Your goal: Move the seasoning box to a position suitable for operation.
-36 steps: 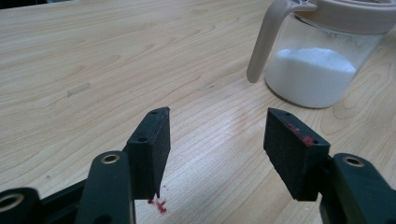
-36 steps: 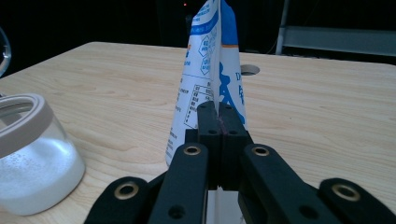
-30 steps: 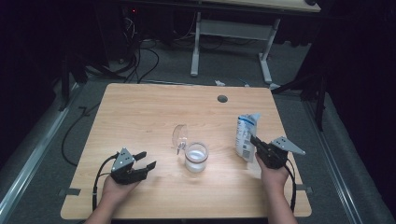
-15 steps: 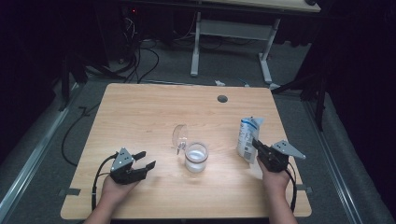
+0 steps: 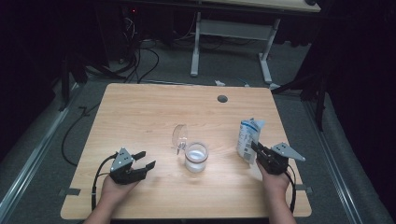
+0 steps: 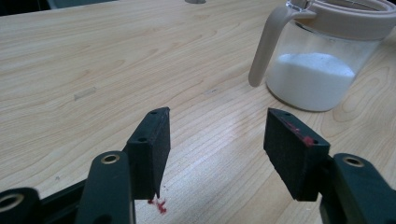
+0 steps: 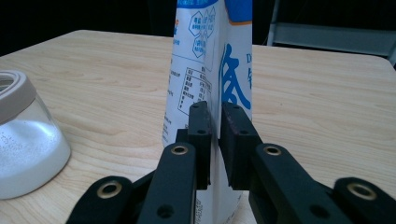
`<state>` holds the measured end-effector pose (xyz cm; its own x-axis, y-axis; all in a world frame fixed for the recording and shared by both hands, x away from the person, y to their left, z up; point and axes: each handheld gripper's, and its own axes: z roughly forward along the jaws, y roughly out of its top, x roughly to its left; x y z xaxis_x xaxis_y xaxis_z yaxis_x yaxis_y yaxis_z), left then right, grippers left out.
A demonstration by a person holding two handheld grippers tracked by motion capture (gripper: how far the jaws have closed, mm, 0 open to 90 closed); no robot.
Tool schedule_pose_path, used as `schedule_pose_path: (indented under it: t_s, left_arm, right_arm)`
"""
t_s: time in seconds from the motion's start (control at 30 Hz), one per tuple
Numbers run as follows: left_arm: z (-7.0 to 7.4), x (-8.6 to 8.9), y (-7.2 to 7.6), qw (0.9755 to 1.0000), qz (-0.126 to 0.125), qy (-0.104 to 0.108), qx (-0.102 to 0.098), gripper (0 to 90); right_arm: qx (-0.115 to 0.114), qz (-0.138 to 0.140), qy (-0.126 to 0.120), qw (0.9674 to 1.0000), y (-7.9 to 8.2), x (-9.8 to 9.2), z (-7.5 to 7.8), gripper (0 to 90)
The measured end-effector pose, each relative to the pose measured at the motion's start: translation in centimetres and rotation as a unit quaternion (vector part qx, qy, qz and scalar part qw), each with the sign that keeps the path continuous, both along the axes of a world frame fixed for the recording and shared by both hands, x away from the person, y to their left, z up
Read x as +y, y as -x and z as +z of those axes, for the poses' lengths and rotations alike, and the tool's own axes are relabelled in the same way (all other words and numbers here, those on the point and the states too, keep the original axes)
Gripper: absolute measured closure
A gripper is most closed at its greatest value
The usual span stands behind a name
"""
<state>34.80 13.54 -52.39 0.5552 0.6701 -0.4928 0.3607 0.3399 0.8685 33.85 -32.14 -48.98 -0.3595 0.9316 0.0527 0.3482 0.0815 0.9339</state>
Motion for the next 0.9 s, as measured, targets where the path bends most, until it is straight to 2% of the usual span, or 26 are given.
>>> schedule_pose_path:
  t_s: [0.37, 0.67, 0.9]
  left_arm:
    - [-0.04, -0.06, -0.06, 1.0, 0.0, 0.002, 0.005, 41.7]
    - [-0.11, -0.07, -0.1, 1.0, -0.001, -0.001, 0.006, 41.6]
    - [-0.13, -0.07, -0.12, 1.0, -0.001, -0.002, 0.006, 41.5]
  right_arm:
    - [0.021, -0.008, 0.0, 0.9997, -0.24, -0.03, -0.08, 62.8]
    - [0.03, -0.007, 0.013, 0.9994, -0.13, 0.32, -0.16, 53.6]
    - [0.032, -0.007, 0.022, 0.9992, 0.09, 0.69, -0.18, 50.1]
